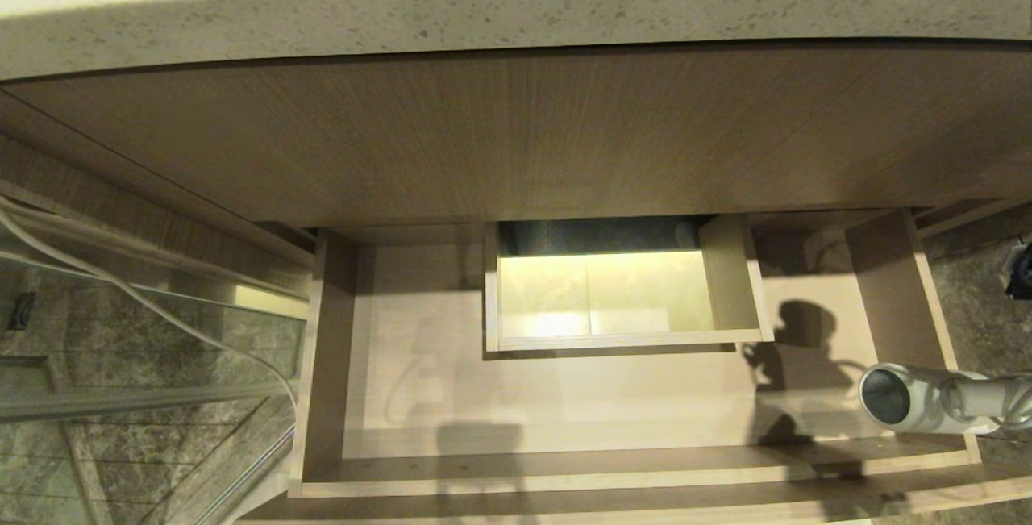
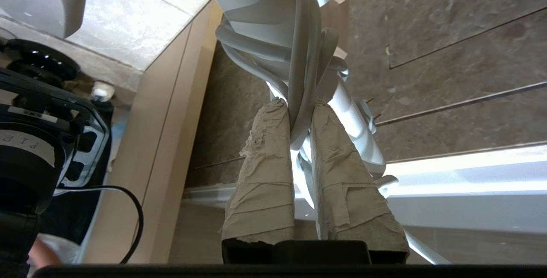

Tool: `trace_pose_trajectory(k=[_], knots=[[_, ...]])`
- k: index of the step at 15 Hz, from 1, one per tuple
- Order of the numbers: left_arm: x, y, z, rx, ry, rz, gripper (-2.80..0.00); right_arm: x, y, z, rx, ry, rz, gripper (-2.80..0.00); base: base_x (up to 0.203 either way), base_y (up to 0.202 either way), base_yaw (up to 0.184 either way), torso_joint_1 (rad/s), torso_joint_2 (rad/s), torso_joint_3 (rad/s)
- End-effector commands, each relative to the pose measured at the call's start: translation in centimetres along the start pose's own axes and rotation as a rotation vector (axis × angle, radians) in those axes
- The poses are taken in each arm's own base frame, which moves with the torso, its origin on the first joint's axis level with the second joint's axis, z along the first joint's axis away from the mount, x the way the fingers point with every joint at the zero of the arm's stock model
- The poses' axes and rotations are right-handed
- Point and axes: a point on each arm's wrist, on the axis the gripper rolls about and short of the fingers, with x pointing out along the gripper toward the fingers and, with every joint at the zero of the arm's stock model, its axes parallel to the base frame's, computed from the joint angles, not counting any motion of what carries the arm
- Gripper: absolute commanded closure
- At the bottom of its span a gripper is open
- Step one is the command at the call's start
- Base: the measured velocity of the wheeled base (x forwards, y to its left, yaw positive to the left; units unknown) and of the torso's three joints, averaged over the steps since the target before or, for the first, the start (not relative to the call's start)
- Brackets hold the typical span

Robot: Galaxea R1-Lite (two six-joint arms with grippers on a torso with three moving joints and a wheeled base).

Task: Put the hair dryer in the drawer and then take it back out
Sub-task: Put it into the drawer

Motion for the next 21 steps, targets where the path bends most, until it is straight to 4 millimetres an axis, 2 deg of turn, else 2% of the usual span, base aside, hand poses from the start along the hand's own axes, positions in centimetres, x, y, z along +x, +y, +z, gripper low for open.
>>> trace_pose_trajectory(k=[1, 6, 14, 21], knots=[[0.1, 0.0, -1.1, -0.001, 0.038, 0.001, 0.00, 1.2, -0.6, 0.2, 0.014, 0.030, 0.034, 0.00, 0.000, 0.000, 0.000, 0.000, 0.00, 0.000], [0.1, 0.0, -1.1, -0.001, 0.038, 0.001, 0.00, 2.9, -1.3, 0.7, 0.015, 0.058, 0.075, 0.00, 0.000, 0.000, 0.000, 0.000, 0.00, 0.000], [0.1, 0.0, -1.1, -0.001, 0.038, 0.001, 0.00, 7.1, -2.6, 2.0, 0.012, 0.126, 0.182, 0.00, 0.000, 0.000, 0.000, 0.000, 0.00, 0.000], [0.1, 0.0, -1.1, -0.001, 0.038, 0.001, 0.00, 11.5, -4.0, 3.3, 0.032, 0.173, 0.256, 0.00, 0.000, 0.000, 0.000, 0.000, 0.00, 0.000]])
